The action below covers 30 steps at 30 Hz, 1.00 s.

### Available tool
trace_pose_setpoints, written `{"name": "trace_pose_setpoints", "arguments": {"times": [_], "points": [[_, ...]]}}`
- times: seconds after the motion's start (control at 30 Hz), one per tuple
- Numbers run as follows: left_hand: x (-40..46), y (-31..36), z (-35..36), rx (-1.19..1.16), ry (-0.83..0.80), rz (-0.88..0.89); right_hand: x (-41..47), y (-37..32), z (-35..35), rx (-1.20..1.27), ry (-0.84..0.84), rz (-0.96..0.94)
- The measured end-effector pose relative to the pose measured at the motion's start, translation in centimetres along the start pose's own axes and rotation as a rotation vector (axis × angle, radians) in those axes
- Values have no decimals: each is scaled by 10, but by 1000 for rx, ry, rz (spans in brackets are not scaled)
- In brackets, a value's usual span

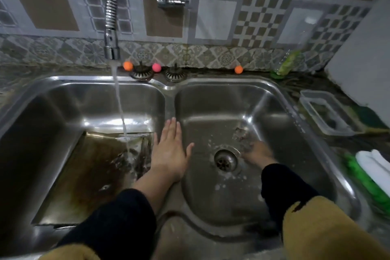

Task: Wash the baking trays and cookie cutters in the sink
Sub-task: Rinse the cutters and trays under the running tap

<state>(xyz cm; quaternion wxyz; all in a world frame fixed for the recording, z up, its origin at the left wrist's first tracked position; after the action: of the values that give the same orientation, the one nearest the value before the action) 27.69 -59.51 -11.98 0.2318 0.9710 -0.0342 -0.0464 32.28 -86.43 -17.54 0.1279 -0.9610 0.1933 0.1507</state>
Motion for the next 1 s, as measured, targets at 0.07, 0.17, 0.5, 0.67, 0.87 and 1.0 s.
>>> {"name": "trace_pose_setpoints", "arguments": {"times": [0.07,0.17,0.5,0.67,0.87,1.0], "points": [[2,-1,2,14,19,-1,25,12,8,-5,47,61],[3,-1,2,28,42,8,57,16,14,14,147,89],[8,-4,4,21,42,7,65,15,15,2,115,86],[8,0,2,0,23,8,30,-4,0,-62,89,-15],[7,-3,-1,-59,-47,72,-45,-78,-24,-36,3,-278],[-6,-25,-20,-59,-78,195,-103,-146,-39,-48,49,-506]]}}
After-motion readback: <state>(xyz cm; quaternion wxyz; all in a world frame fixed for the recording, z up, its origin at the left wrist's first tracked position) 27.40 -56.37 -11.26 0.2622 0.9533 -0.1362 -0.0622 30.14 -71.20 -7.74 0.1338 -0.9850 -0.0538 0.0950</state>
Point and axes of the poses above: each hand's wrist, its own x-axis towards the middle knuckle, its own z-axis out of the palm, y = z × x, the point moved 2 cm from there along x, towards the middle knuckle, and after that the axes turned 13 degrees about -x, right-handed, at the moved point
